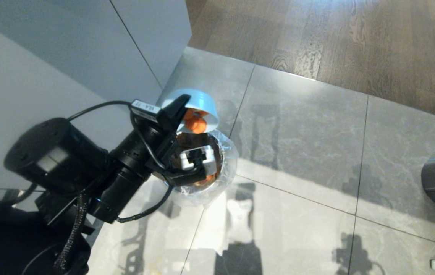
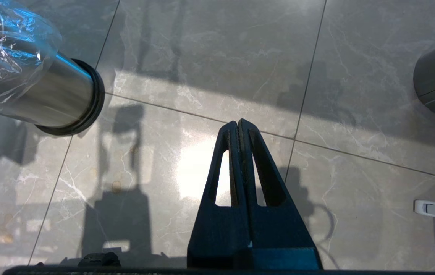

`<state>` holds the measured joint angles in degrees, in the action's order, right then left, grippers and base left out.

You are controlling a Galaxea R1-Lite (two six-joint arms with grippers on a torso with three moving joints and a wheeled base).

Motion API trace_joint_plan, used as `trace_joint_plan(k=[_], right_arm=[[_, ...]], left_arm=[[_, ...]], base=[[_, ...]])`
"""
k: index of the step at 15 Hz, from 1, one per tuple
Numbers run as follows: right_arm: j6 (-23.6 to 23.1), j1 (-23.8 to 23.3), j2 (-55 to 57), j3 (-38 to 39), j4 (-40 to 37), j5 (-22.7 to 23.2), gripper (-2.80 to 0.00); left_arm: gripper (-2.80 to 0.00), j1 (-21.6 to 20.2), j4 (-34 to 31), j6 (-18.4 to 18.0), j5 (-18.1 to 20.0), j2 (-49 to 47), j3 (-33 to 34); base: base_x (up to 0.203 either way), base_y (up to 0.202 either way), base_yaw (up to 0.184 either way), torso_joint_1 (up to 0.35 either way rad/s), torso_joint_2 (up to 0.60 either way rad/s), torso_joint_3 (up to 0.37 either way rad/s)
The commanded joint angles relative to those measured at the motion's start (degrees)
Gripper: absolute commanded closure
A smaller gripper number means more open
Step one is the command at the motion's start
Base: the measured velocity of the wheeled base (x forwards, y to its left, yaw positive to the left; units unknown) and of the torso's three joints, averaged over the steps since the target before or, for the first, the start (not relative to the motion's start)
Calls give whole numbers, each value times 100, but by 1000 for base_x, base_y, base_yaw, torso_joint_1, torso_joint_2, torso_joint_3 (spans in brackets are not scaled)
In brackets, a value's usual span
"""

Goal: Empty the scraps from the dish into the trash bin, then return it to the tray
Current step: Pour the leftover food from the bowl into the trash can

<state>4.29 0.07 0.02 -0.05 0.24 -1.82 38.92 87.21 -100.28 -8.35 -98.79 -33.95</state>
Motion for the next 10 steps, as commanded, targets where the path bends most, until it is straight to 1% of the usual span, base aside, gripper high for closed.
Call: trace_joint_plan(k=[1, 3, 6, 10], right_arm=[[2, 1, -2, -4, 2, -3, 0], [2, 1, -2, -4, 2, -3, 0], [2, 1, -2, 1, 2, -3, 0], [2, 1, -1, 5, 2, -3, 0]], left_arm=[[0, 36, 274, -53, -16, 122, 11], [0, 27, 274, -62, -84, 167, 3], [0, 45, 274, -62, -423, 314, -37], [0, 84, 274, -38, -528, 550, -91]], base=[[0, 0, 0, 0, 0, 0], [0, 0, 0, 0, 0, 0], [0, 0, 0, 0, 0, 0], [0, 0, 0, 0, 0, 0]])
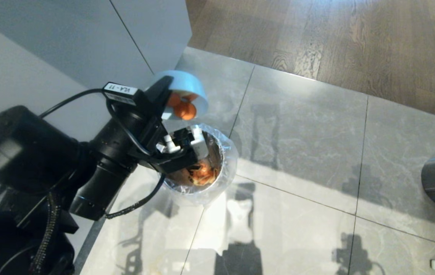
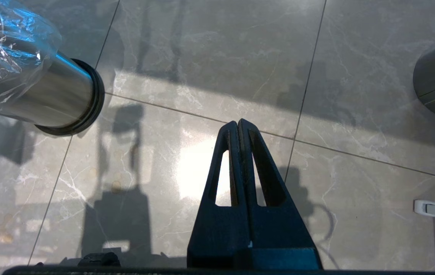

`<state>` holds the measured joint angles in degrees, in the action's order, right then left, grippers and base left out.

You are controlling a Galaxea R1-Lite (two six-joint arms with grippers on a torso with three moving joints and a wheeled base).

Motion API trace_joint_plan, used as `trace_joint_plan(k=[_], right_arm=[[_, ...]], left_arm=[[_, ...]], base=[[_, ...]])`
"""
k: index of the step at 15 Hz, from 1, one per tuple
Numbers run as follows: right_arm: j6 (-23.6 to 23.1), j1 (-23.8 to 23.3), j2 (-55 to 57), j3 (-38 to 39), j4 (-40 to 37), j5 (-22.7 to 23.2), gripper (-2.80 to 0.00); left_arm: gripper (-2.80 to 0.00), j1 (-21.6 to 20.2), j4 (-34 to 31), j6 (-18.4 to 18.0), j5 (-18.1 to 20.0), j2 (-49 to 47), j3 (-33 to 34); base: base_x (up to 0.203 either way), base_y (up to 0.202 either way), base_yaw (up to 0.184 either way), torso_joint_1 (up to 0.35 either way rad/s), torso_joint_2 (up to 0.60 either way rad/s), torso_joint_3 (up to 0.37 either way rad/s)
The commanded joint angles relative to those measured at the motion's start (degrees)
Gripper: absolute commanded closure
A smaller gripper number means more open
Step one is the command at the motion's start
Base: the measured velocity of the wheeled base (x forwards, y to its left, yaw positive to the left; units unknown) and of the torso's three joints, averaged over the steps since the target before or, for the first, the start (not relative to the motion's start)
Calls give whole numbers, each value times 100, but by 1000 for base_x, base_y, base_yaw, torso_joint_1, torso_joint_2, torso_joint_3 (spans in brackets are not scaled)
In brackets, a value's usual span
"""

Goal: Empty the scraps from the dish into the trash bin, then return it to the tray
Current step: Pour the leftover food from the bowl into the trash can

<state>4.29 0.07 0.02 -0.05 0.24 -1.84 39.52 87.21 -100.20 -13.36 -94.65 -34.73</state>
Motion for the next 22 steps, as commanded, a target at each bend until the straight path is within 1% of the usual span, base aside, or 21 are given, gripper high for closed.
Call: trace_joint_plan(k=[1, 3, 8, 9, 12, 13, 17, 19, 21, 22], right_arm=[[7, 1, -2, 4, 2, 0, 0], [2, 1, -2, -4, 2, 0, 0], [10, 1, -2, -4, 2, 0, 0], [2, 1, -2, 5, 2, 0, 0], [4, 1, -2, -4, 2, 0, 0], [2, 1, -2, -3, 2, 0, 0], [10, 1, -2, -4, 2, 0, 0], [2, 1, -2, -4, 2, 0, 0], [2, 1, -2, 4, 2, 0, 0], [3, 1, -2, -3, 2, 0, 0]], left_arm=[[0, 88, 274, -40, -136, 206, -53], [0, 209, 274, -16, -298, 350, -101], [0, 414, 274, -11, -332, 536, -161], [0, 460, 274, -9, -338, 528, -87], [0, 486, 274, -159, -309, 475, -41], [0, 495, 274, -416, -304, 438, 31], [0, 479, 274, -1886, -299, 20, 317], [0, 456, 274, -2194, -294, -274, 351], [0, 460, 274, -2718, -298, -534, 289], [0, 460, 274, -2864, -299, -659, 242]], base=[[0, 0, 0, 0, 0, 0], [0, 0, 0, 0, 0, 0], [0, 0, 0, 0, 0, 0], [0, 0, 0, 0, 0, 0], [0, 0, 0, 0, 0, 0], [0, 0, 0, 0, 0, 0], [0, 0, 0, 0, 0, 0], [0, 0, 0, 0, 0, 0], [0, 0, 0, 0, 0, 0], [0, 0, 0, 0, 0, 0]])
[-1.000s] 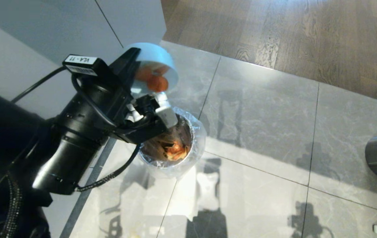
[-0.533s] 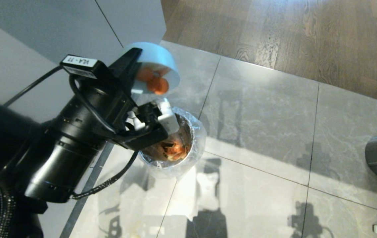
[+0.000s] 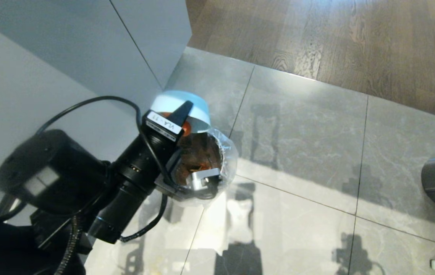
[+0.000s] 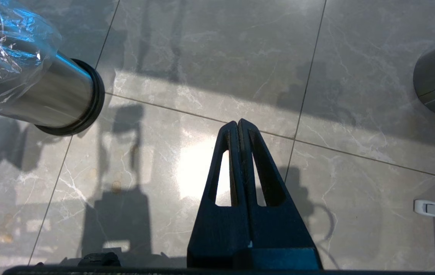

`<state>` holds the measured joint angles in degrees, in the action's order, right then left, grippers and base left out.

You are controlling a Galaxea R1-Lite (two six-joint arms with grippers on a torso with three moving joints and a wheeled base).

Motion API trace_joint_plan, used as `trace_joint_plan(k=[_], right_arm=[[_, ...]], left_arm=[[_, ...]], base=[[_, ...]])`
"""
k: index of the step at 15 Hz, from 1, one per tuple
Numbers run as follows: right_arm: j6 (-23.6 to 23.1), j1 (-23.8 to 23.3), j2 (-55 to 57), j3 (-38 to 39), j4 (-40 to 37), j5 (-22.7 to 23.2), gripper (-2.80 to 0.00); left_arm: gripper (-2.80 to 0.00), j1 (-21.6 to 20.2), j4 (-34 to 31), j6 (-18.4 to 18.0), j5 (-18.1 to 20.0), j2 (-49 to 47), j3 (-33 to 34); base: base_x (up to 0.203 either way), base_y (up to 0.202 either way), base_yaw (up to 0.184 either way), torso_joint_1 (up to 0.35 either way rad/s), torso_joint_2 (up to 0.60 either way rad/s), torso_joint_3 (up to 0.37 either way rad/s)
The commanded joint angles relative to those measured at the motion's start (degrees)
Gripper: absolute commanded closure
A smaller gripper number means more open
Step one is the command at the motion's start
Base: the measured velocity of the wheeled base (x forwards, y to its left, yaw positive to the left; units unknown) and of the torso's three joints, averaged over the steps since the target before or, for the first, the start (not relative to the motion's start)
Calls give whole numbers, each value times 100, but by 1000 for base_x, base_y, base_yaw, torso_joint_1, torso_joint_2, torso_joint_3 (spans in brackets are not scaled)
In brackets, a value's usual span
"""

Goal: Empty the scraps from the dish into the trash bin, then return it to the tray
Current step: Pour the leftover food from the bowl into the trash can

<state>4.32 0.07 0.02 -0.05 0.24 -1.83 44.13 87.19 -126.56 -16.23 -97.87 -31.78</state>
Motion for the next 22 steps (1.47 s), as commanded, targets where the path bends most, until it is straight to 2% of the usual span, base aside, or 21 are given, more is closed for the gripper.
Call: trace_joint_plan(k=[1, 12, 18, 22], right_arm=[[-1, 1, -2, -4, 2, -2, 0], [-1, 1, -2, -4, 2, -2, 0], [-1, 1, -2, -4, 2, -2, 0], [-1, 1, -2, -1, 2, -2, 0]], left_arm=[[0, -6, 277, -340, -12, -473, -57], [0, -70, 277, -607, 94, -690, -742], [0, -128, 277, -566, 101, -470, -493], [0, -64, 277, -691, 130, -197, -376]], base=[[0, 0, 0, 0, 0, 0], [0, 0, 0, 0, 0, 0], [0, 0, 0, 0, 0, 0], [0, 0, 0, 0, 0, 0]])
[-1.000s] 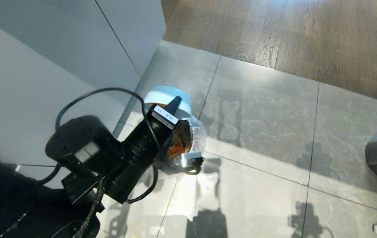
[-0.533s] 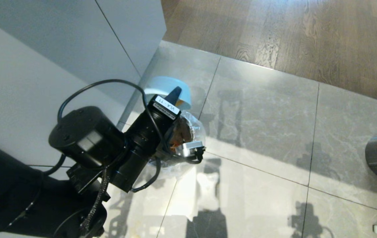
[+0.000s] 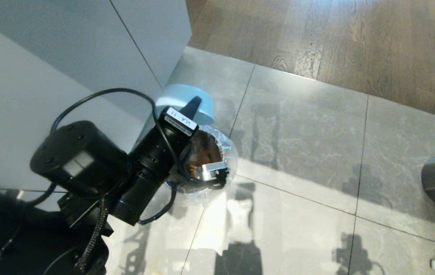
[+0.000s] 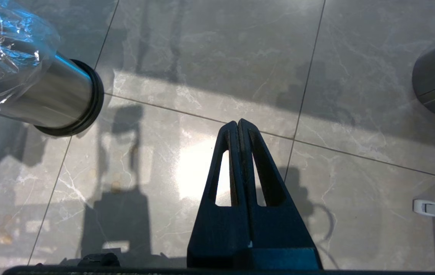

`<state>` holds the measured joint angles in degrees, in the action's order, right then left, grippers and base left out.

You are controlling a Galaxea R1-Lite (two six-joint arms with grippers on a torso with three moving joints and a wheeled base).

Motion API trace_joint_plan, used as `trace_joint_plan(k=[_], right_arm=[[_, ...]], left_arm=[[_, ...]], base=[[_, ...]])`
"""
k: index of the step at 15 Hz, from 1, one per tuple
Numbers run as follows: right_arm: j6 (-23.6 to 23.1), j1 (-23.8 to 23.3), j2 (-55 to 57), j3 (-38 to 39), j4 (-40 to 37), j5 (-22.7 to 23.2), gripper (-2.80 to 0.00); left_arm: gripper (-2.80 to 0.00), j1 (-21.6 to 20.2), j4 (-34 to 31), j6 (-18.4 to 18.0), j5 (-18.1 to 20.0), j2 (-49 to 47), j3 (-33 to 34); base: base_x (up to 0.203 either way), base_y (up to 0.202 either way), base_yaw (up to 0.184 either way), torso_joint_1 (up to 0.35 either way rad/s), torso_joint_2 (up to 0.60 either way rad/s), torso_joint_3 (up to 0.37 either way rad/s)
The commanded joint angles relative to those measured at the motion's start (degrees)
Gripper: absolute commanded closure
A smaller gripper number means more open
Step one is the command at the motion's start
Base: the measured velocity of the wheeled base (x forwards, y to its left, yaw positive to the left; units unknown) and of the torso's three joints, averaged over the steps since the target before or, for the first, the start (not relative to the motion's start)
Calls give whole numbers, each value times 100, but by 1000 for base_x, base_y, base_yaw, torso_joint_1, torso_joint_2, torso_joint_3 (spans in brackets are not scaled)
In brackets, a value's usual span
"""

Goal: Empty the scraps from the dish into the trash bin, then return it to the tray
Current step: Pour the leftover food from the bowl into the trash can, then put the bowl back to the table

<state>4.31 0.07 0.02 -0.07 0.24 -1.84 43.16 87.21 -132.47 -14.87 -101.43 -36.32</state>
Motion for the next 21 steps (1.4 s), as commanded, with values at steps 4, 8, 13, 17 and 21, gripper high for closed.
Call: trace_joint_plan(k=[4, 8, 13, 17, 21], right_arm=[[-1, 1, -2, 3, 2, 0, 0], [-1, 1, -2, -1, 2, 0, 0], [-1, 1, -2, -1, 2, 0, 0], [-1, 1, -2, 7, 2, 0, 0], [-1, 1, -2, 7, 2, 0, 0]], left_arm=[[0, 44, 274, -148, 2, 273, 117], [0, -6, 274, 327, -54, 401, 296], [0, -164, -203, 1529, -436, 890, 814], [0, -450, -1397, 2748, -455, 1318, 878], [0, -646, -3354, 5242, -438, 1701, 1058]], base=[[0, 0, 0, 0, 0, 0], [0, 0, 0, 0, 0, 0], [0, 0, 0, 0, 0, 0], [0, 0, 0, 0, 0, 0], [0, 0, 0, 0, 0, 0]])
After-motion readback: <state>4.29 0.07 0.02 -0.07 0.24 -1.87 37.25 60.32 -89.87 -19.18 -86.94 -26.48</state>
